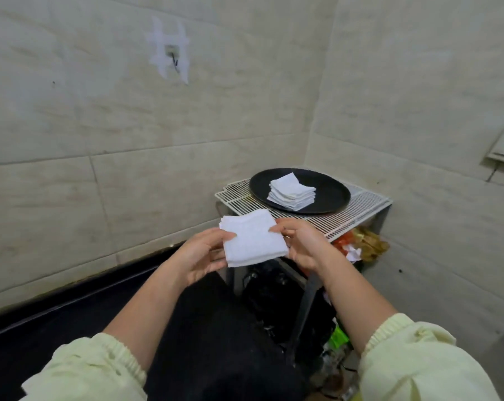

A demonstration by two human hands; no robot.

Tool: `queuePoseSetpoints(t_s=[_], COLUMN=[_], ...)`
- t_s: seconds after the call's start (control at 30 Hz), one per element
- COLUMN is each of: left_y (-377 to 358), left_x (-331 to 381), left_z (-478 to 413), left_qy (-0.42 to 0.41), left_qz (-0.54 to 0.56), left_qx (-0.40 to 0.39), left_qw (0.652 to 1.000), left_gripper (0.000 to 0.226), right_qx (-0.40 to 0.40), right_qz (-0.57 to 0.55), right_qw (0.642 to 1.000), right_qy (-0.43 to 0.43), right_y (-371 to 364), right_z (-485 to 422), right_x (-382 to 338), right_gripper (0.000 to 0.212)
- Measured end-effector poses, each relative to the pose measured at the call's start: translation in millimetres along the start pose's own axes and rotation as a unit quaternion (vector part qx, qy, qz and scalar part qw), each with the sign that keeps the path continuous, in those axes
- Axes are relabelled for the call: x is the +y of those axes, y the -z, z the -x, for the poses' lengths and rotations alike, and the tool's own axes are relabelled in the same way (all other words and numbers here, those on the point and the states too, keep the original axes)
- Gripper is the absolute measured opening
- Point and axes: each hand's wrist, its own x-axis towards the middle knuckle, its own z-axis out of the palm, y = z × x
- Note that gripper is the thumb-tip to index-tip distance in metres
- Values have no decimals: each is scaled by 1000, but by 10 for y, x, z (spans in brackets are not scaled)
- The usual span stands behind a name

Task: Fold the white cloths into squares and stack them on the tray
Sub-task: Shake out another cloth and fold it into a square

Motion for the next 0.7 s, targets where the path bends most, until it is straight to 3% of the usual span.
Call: queuePoseSetpoints(t_s=[0.17, 0.33, 0.5, 0.7], left_y=[-275, -596, -949, -1342], left_x=[297, 543, 667, 737], left_z=[-582, -1157, -1680, -2162], left_qy=[-18, -20, -23, -29], left_qz=[-2, -36, -28, 9], left_qx=[-5, -4, 12, 61], left_qw=[1000, 999, 999, 998], left_gripper=[8, 8, 17, 11], right_qx=[-4, 0, 3, -32], right_qz=[-15, 11, 40, 104], right_qw=[1000, 1000, 999, 994], right_qy=[5, 17, 21, 8], right_y=[327, 700, 1093, 1548], right_z=[-450, -866, -1369, -1978], right_x=[-361, -723, -1091, -1456], right_gripper=[27, 13, 13, 17])
